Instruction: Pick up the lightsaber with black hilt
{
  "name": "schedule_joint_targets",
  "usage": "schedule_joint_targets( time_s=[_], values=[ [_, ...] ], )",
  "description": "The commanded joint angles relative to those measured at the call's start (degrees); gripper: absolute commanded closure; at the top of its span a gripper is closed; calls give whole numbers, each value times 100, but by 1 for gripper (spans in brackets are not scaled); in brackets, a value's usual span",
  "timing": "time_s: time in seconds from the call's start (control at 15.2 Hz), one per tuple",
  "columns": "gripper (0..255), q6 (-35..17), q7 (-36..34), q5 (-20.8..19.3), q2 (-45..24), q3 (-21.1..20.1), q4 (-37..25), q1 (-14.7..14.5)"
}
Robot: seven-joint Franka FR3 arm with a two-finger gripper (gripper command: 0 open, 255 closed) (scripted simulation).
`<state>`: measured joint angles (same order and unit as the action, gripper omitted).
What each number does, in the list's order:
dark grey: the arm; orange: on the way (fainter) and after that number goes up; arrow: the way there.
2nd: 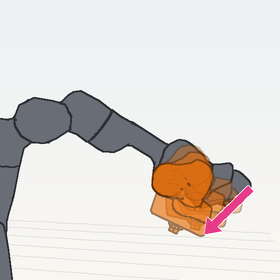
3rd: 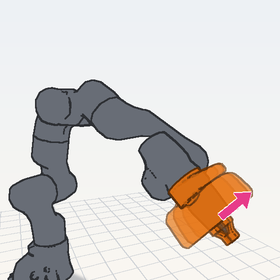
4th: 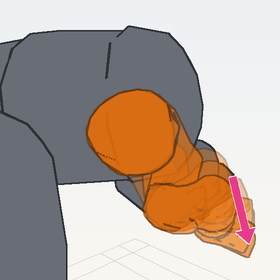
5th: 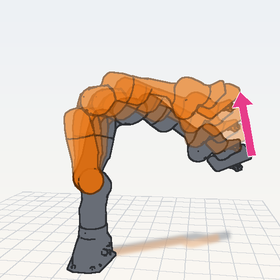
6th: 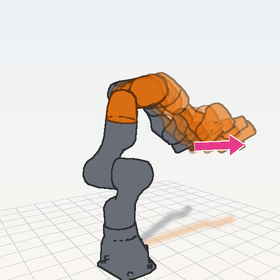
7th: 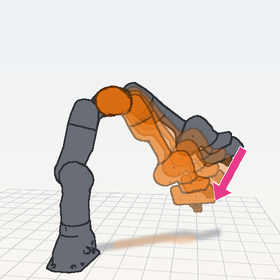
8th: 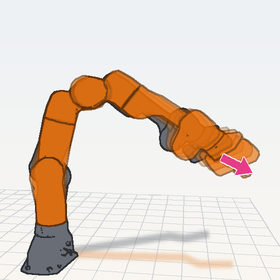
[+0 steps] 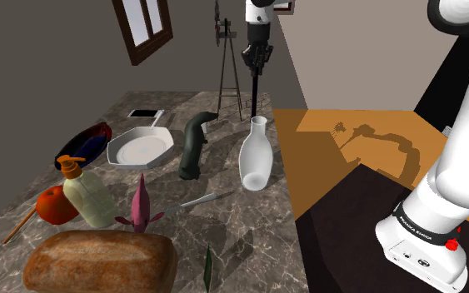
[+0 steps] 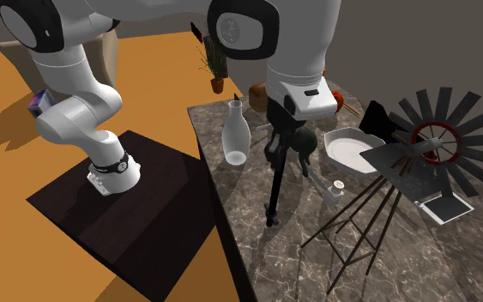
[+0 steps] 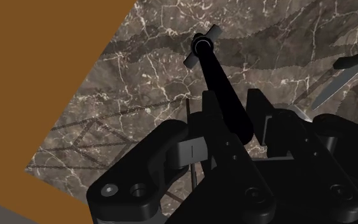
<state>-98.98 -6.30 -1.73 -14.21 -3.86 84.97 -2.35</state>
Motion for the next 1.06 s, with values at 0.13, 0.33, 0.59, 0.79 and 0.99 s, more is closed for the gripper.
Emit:
schedule_joint_targets(
  time_s=[0.13, 0.33, 0.59, 0.79, 0.99],
  values=[
    [255, 283, 4, -1, -22, -1, -304, -4],
    [255, 534, 6, -3, -64, -2, -597, -8],
    [255, 882, 8, -9, -148, -4, -1029, -17],
    [255, 1158, 10, -15, -236, -5, -1392, -25],
    [255, 1267, 10, -18, -276, -6, -1541, -28]
  ],
)
